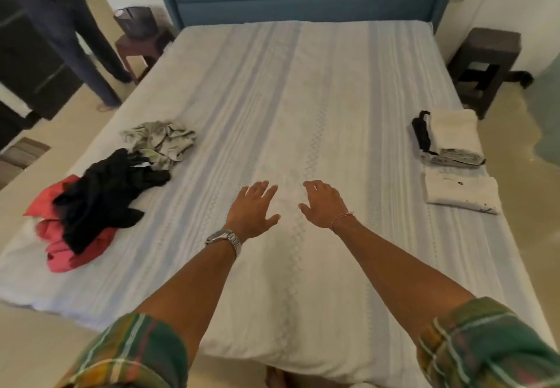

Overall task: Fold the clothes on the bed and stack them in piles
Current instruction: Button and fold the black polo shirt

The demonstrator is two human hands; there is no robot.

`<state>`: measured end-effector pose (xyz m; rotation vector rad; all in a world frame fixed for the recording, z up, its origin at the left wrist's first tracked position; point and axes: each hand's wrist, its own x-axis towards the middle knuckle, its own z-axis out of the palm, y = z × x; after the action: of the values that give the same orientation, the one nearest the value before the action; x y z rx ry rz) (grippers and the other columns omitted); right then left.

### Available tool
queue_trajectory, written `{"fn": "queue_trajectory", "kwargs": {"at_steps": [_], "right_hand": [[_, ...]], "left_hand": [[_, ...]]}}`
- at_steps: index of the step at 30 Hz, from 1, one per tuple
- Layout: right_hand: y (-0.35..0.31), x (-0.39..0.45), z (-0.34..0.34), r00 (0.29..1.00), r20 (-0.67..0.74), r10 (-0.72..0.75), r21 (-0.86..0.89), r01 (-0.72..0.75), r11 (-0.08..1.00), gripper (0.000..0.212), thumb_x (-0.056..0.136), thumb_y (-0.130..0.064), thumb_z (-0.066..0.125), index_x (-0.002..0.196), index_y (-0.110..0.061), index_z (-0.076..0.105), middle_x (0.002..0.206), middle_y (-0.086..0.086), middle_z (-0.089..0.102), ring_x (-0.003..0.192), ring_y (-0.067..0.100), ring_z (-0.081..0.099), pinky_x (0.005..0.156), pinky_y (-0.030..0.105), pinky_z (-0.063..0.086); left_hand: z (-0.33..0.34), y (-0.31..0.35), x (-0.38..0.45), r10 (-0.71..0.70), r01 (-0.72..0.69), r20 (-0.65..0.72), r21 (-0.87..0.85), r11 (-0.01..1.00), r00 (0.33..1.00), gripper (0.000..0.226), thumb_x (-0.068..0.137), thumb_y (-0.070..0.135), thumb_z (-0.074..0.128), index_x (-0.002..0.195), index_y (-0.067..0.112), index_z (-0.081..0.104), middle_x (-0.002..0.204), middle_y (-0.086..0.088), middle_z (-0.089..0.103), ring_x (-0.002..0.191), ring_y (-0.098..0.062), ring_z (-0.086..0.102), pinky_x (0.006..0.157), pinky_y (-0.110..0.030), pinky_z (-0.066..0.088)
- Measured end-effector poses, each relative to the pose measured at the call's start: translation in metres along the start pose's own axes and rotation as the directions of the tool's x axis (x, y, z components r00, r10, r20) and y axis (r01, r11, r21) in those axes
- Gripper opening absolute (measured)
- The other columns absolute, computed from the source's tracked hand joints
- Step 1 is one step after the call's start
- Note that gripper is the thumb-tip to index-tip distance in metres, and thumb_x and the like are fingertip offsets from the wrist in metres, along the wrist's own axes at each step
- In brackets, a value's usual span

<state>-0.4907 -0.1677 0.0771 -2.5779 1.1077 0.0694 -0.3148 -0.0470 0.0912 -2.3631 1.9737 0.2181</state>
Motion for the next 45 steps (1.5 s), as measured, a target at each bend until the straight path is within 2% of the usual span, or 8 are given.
{"fn": "queue_trajectory", "kwargs": {"at_steps": [5,15,21,28,33,36,40,45], "right_hand": [[-0.076,0.020,0.000,0.997,0.046,-0.060,-0.027,0.061,0.998,0.063,0.100,-0.043,0.056,0.150,-0.010,0.037,0.149,0.017,0.044,0.132,0.037,0.048,0.109,0.045,0.038],[-0.170,0.079,0.001,0.972,0.090,-0.218,0.007,0.219,0.976,0.062,0.101,-0.042,0.056,0.149,-0.007,0.036,0.145,0.019,0.046,0.129,0.038,0.049,0.105,0.049,0.043],[-0.232,0.121,0.030,0.957,0.147,-0.251,0.066,0.243,0.968,0.060,0.102,-0.041,0.056,0.149,-0.008,0.036,0.145,0.018,0.045,0.130,0.037,0.049,0.104,0.049,0.044],[-0.337,0.194,0.099,0.942,0.252,-0.223,0.148,0.190,0.970,0.062,0.103,-0.040,0.054,0.152,-0.009,0.032,0.146,0.018,0.044,0.131,0.035,0.047,0.107,0.049,0.043],[-0.415,0.244,0.159,0.919,0.315,-0.235,0.226,0.168,0.960,0.060,0.103,-0.038,0.055,0.152,-0.009,0.034,0.148,0.016,0.044,0.132,0.034,0.048,0.107,0.048,0.043],[-0.455,0.270,0.201,0.902,0.355,-0.245,0.256,0.158,0.954,0.059,0.103,-0.037,0.056,0.151,-0.011,0.035,0.149,0.015,0.045,0.132,0.033,0.049,0.108,0.046,0.045],[-0.500,0.299,0.250,0.879,0.389,-0.275,0.301,0.161,0.940,0.058,0.103,-0.033,0.057,0.152,-0.013,0.035,0.151,0.012,0.044,0.135,0.032,0.049,0.108,0.043,0.046],[-0.536,0.322,0.297,0.832,0.407,-0.376,0.285,0.276,0.918,0.053,0.104,-0.027,0.054,0.153,-0.014,0.037,0.167,0.008,0.016,0.143,0.031,0.037,0.111,0.046,0.043]], "left_hand": [[-0.012,-0.063,-0.037,-0.081,0.081,0.007,-0.038,0.996,0.997,0.079,0.097,0.055,0.054,0.160,0.019,0.022,0.166,-0.008,0.024,0.152,-0.027,0.023,0.123,-0.043,0.019],[-0.025,-0.159,-0.071,-0.260,0.257,-0.035,-0.061,0.964,0.965,0.073,0.097,0.055,0.055,0.156,0.019,0.031,0.160,-0.008,0.035,0.146,-0.027,0.035,0.120,-0.044,0.028],[-0.015,-0.237,-0.084,-0.311,0.311,0.013,-0.054,0.949,0.950,0.068,0.098,0.053,0.055,0.153,0.019,0.036,0.154,-0.007,0.044,0.139,-0.026,0.044,0.116,-0.042,0.035],[0.025,-0.381,-0.110,-0.403,0.416,0.123,-0.104,0.903,0.907,0.064,0.098,0.050,0.057,0.150,0.017,0.040,0.145,-0.006,0.054,0.130,-0.026,0.052,0.112,-0.042,0.040],[0.065,-0.473,-0.127,-0.462,0.471,0.150,-0.026,0.882,0.874,0.057,0.099,0.046,0.054,0.147,0.016,0.045,0.146,-0.007,0.050,0.135,-0.028,0.044,0.111,-0.043,0.037],[0.098,-0.518,-0.133,-0.496,0.490,0.210,0.081,0.868,0.843,0.044,0.098,0.047,0.052,0.132,0.020,0.060,0.145,-0.010,0.044,0.138,-0.032,0.035,0.111,-0.046,0.036],[0.134,-0.564,-0.136,-0.573,0.559,0.272,0.136,0.818,0.773,0.026,0.098,0.037,0.052,0.107,0.026,0.075,0.165,-0.023,0.014,0.151,-0.047,0.010,0.121,-0.056,0.021],[0.177,-0.594,-0.134,-0.595,0.586,0.302,0.130,0.799,0.744,0.031,0.098,0.041,0.051,0.104,0.021,0.075,0.166,-0.021,0.012,0.152,-0.040,0.016,0.122,-0.054,0.018]]}}
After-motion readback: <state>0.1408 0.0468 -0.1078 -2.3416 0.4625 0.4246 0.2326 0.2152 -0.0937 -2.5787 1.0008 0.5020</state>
